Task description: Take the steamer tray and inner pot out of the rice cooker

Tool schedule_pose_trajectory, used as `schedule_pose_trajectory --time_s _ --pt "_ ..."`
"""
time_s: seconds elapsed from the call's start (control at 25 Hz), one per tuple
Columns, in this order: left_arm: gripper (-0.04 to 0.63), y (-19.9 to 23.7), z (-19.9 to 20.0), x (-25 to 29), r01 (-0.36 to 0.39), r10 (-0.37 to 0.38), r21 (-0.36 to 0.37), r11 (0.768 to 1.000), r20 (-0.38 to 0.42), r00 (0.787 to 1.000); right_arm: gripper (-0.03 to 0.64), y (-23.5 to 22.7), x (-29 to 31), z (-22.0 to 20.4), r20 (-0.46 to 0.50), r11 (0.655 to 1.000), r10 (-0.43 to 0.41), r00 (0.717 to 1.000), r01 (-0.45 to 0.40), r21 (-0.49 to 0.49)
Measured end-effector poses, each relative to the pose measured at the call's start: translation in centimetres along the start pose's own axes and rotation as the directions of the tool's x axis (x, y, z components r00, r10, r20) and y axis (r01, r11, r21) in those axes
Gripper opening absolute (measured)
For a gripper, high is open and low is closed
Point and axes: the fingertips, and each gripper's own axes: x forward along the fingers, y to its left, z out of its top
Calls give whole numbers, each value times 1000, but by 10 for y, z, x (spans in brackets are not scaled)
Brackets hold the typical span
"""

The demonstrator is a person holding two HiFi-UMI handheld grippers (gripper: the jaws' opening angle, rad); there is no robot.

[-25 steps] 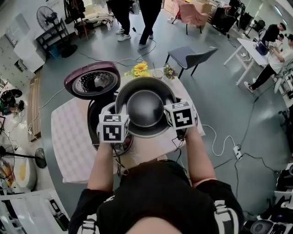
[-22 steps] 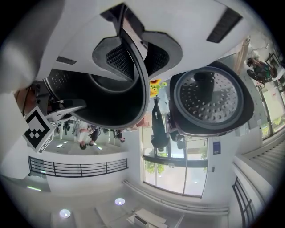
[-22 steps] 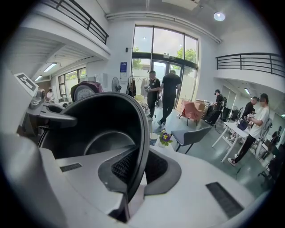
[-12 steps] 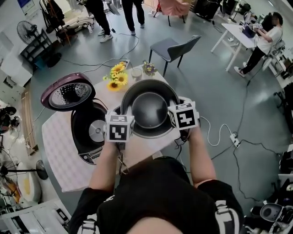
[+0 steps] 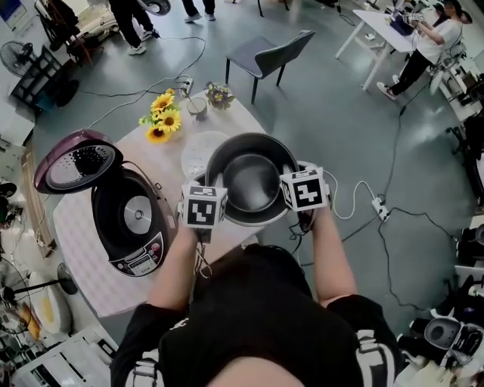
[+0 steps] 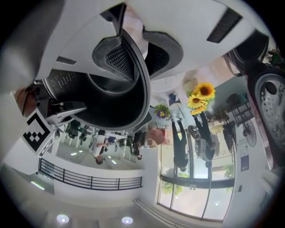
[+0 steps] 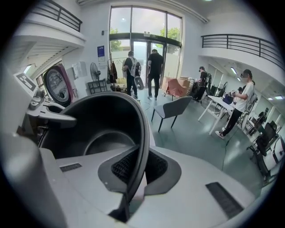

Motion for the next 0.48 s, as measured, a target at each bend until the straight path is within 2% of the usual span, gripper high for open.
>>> schedule_pose_trajectory --time_s 0.48 --pt "64 -36 -40 74 65 -68 -26 998 -139 988 11 -39 52 -69 -141 997 27 990 -17 74"
